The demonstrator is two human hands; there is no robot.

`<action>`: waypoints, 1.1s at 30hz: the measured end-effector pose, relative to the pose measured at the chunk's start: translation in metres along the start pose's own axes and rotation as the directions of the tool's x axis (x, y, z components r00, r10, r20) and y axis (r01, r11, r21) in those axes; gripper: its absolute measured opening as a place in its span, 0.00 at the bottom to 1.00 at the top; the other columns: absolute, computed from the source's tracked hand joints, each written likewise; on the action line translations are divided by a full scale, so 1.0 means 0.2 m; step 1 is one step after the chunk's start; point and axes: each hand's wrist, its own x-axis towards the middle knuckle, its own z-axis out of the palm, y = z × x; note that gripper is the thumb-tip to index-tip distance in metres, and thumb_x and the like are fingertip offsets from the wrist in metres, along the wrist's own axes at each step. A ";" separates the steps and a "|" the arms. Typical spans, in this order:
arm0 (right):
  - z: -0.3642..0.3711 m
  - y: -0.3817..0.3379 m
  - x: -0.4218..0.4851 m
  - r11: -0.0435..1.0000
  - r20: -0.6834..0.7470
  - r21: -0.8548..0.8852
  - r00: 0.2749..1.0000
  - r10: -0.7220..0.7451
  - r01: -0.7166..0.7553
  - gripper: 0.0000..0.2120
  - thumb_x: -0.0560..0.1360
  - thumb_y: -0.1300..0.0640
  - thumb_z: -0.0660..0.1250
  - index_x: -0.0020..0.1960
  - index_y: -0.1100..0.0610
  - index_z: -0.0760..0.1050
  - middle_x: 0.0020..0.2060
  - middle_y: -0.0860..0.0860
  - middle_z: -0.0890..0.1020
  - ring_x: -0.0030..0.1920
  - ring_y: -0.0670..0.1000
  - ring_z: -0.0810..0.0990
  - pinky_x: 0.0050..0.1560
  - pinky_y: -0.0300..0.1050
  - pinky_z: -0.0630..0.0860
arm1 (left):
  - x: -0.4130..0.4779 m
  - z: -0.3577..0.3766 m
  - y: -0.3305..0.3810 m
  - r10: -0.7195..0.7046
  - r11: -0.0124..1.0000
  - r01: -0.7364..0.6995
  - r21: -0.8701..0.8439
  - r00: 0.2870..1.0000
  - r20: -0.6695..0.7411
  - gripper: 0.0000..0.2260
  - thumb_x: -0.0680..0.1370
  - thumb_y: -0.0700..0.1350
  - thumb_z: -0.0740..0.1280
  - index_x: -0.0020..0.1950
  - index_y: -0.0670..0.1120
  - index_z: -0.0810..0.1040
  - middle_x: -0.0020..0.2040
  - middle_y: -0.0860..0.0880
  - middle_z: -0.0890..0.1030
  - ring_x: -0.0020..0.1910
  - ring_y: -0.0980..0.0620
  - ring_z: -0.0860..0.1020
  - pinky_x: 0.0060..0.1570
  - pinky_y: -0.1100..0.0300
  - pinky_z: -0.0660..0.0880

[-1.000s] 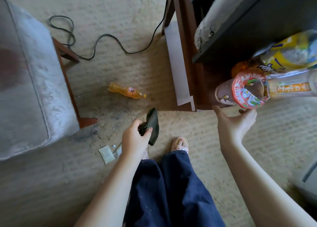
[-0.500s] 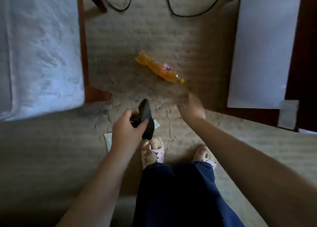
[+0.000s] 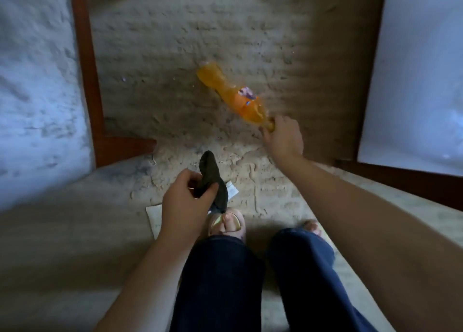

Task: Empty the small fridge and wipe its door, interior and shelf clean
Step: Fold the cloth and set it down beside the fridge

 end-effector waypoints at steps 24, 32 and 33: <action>-2.65 0.16 -2.26 0.836 -0.319 0.369 0.790 0.524 -0.406 0.13 0.74 0.49 0.68 0.45 0.60 0.78 0.40 0.61 0.82 0.46 0.63 0.79 0.42 0.48 0.72 | -2.00 -0.77 1.45 0.309 0.880 -0.394 0.264 0.898 0.313 0.09 0.74 0.48 0.72 0.48 0.51 0.73 0.48 0.50 0.80 0.49 0.46 0.79 0.46 0.55 0.74; -2.81 0.37 -2.07 0.860 -0.333 0.285 0.797 0.504 -0.424 0.15 0.76 0.49 0.64 0.52 0.61 0.76 0.45 0.62 0.81 0.48 0.64 0.79 0.42 0.49 0.71 | -2.12 -0.76 1.46 0.310 0.862 -0.381 0.334 0.918 0.247 0.09 0.74 0.48 0.72 0.48 0.49 0.73 0.48 0.49 0.81 0.46 0.48 0.79 0.45 0.56 0.74; -2.81 0.38 -2.04 0.865 -0.315 0.266 0.809 0.496 -0.426 0.16 0.77 0.49 0.63 0.53 0.61 0.75 0.45 0.62 0.81 0.48 0.64 0.78 0.41 0.48 0.70 | -2.12 -0.76 1.45 0.310 0.865 -0.375 0.334 0.922 0.234 0.09 0.74 0.48 0.73 0.48 0.49 0.73 0.47 0.49 0.81 0.46 0.48 0.78 0.43 0.57 0.73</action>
